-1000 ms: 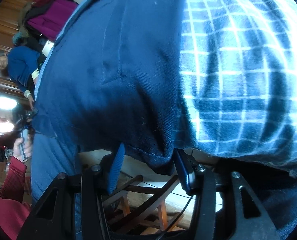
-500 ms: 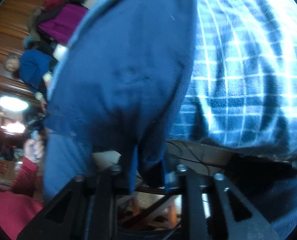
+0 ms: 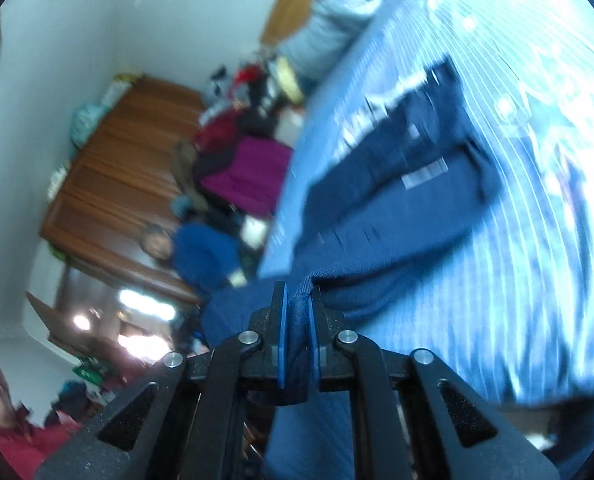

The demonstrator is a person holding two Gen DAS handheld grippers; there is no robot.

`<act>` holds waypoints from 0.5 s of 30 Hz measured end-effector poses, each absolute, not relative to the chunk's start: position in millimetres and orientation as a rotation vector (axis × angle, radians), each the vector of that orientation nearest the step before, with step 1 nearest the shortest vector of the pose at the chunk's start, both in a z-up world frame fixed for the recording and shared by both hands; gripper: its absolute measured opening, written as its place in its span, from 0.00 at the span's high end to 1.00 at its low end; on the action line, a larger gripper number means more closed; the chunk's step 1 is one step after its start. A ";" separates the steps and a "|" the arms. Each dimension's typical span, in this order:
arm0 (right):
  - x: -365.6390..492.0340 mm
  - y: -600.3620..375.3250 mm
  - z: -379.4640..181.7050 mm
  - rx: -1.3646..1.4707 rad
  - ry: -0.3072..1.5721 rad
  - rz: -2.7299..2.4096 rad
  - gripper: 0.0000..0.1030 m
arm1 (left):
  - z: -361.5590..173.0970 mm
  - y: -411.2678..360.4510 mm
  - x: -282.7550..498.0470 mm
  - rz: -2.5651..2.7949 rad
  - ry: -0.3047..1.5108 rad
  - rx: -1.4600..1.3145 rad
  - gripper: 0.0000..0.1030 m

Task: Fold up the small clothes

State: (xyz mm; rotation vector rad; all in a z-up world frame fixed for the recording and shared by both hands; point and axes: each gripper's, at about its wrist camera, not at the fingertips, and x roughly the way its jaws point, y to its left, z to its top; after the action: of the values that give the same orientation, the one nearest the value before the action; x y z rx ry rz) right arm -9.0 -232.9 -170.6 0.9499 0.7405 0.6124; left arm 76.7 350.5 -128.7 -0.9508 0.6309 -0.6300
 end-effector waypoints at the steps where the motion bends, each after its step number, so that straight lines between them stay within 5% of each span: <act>1: 7.7 -231.9 -163.7 0.956 0.722 0.613 0.88 | -124.1 348.7 90.0 -0.617 0.622 -0.945 0.87; 8: 132.3 -248.2 -144.0 0.947 0.694 0.578 0.88 | -92.2 345.7 187.4 -0.562 0.567 -0.931 0.91; 14: 231.2 -262.0 -176.1 0.851 0.802 0.450 0.88 | -123.1 310.5 278.5 -0.445 0.798 -0.747 0.90; 15: 242.2 -263.8 -185.8 0.838 0.830 0.430 0.88 | -128.1 309.4 280.9 -0.427 0.809 -0.715 0.84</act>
State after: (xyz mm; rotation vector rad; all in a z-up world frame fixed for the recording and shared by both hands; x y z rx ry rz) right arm 242.2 -263.8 -185.8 0.8377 0.8305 0.4304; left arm 280.8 309.4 -128.1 -0.7148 0.8094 -0.4269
